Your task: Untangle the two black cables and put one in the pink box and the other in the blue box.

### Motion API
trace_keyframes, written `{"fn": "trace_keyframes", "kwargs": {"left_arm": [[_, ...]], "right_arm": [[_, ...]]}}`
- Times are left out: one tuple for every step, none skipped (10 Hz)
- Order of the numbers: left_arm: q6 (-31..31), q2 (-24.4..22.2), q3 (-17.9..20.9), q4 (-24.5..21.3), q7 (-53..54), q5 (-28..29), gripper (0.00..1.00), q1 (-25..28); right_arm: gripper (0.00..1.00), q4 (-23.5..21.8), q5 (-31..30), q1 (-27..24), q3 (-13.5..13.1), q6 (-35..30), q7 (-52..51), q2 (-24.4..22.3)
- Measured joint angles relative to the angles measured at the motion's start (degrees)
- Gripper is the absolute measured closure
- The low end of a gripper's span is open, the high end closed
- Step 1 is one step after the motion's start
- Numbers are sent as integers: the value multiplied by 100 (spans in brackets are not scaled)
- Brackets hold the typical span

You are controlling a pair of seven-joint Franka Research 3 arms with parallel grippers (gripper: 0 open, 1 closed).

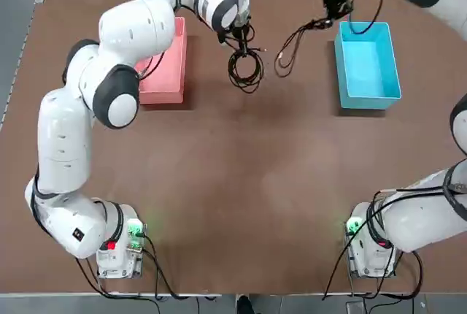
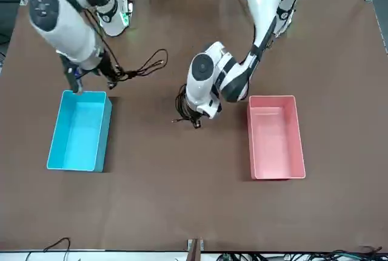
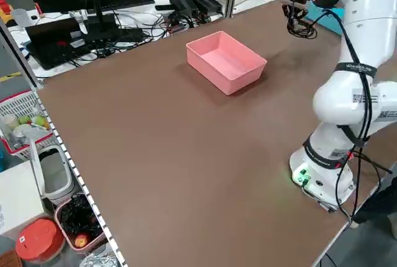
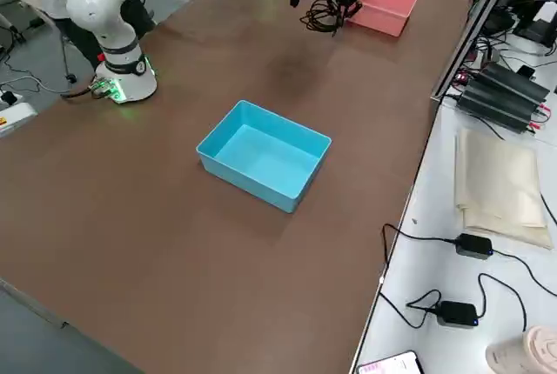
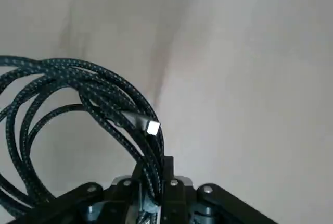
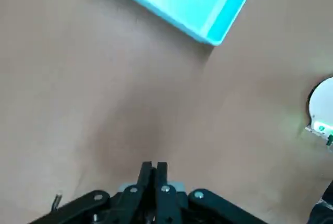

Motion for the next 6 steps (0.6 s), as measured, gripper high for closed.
{"fn": "trace_keyframes", "kwargs": {"left_arm": [[-151, -22, 2, 17, 397, 0, 85, 200], [-348, -93, -9, 51, 753, 0, 85, 458], [-671, -235, -36, 64, 1028, 1, 85, 733], [-1072, -437, -53, 62, 1335, 1, 85, 975], [-1392, -663, -57, 27, 1734, 1, 85, 1199], [-1542, -894, -58, -131, 2134, 0, 85, 1442]], "right_arm": [[94, 122, -8, -320, -7, -223, -358, -4], [94, 151, -61, -659, -12, -325, -789, -6], [94, 151, -219, -1003, -15, -352, -1258, 0], [94, 150, -423, -1316, -19, -356, -1729, 10], [94, 145, -593, -1579, -20, -326, -2197, 32], [94, 118, -728, -1786, -18, -188, -2587, 80]]}}
